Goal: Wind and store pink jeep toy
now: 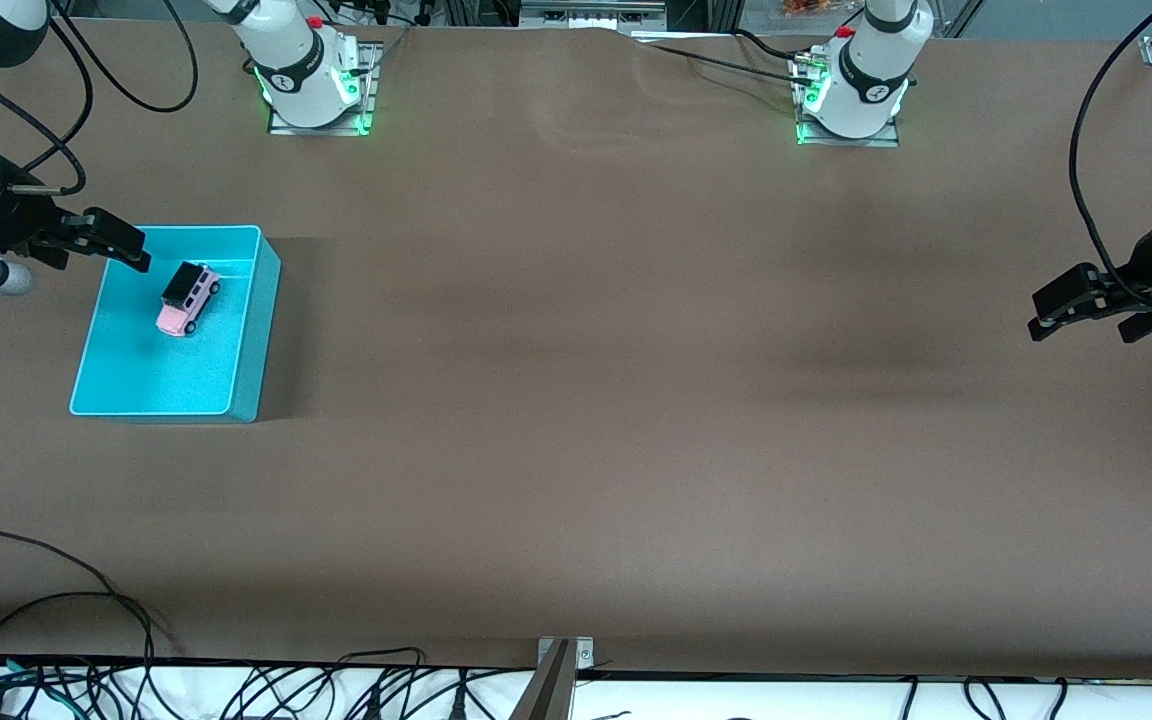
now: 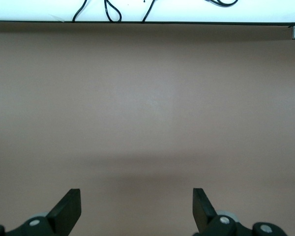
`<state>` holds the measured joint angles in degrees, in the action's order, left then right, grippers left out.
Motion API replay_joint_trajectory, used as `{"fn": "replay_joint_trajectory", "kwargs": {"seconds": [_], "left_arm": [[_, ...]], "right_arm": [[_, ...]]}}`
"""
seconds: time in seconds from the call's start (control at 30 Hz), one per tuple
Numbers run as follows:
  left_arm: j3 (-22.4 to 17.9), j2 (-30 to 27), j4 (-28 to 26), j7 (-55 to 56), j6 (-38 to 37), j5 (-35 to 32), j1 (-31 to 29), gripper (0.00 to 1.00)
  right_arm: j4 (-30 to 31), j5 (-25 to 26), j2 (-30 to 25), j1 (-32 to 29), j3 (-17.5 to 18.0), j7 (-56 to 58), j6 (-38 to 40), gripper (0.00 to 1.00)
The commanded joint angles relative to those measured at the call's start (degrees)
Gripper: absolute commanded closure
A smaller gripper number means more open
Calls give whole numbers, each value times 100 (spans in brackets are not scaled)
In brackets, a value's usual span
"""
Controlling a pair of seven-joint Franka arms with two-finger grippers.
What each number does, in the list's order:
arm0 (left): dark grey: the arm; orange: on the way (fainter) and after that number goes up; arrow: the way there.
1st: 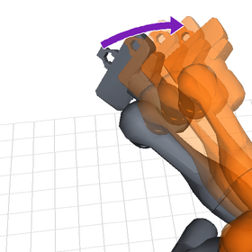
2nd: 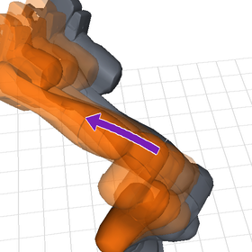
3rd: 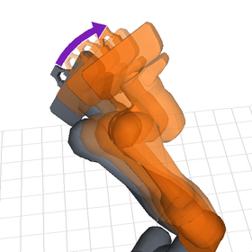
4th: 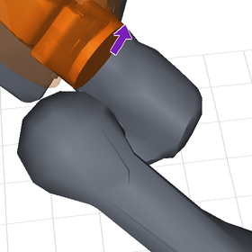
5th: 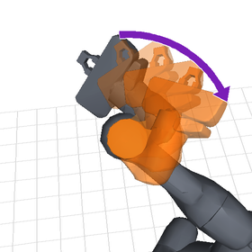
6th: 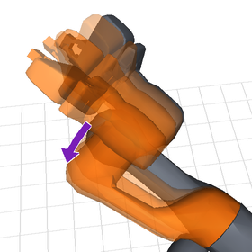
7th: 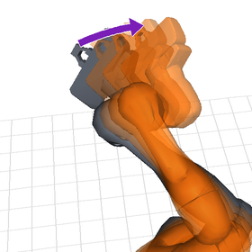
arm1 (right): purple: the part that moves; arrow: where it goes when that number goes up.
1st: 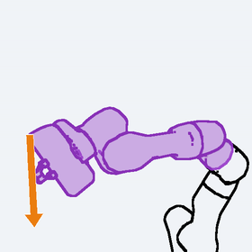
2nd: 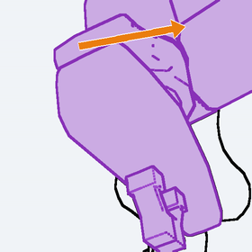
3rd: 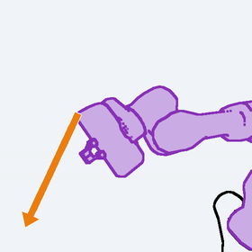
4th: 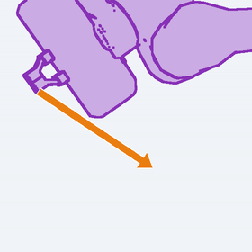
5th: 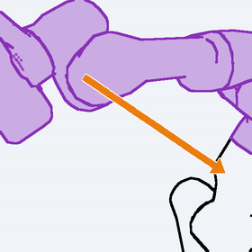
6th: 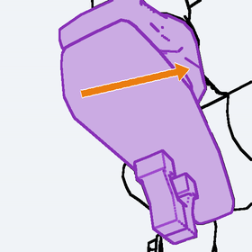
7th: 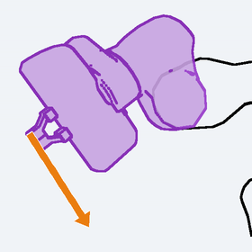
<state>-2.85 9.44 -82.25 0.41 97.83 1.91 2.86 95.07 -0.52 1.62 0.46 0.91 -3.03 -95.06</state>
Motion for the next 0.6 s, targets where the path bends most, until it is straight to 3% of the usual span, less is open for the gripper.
{"fn": "replay_joint_trajectory", "kwargs": {"seconds": [0.0, 0.57], "left_arm": [[22, -100, -28, -94, -71, 47, -40, 0], [31, -100, -37, -94, -62, 56, 21, 0]], "right_arm": [[-138, 79, 23, -28, 14, 110, 14, 0], [-190, 96, 14, -28, 23, 136, 22, 0]]}}
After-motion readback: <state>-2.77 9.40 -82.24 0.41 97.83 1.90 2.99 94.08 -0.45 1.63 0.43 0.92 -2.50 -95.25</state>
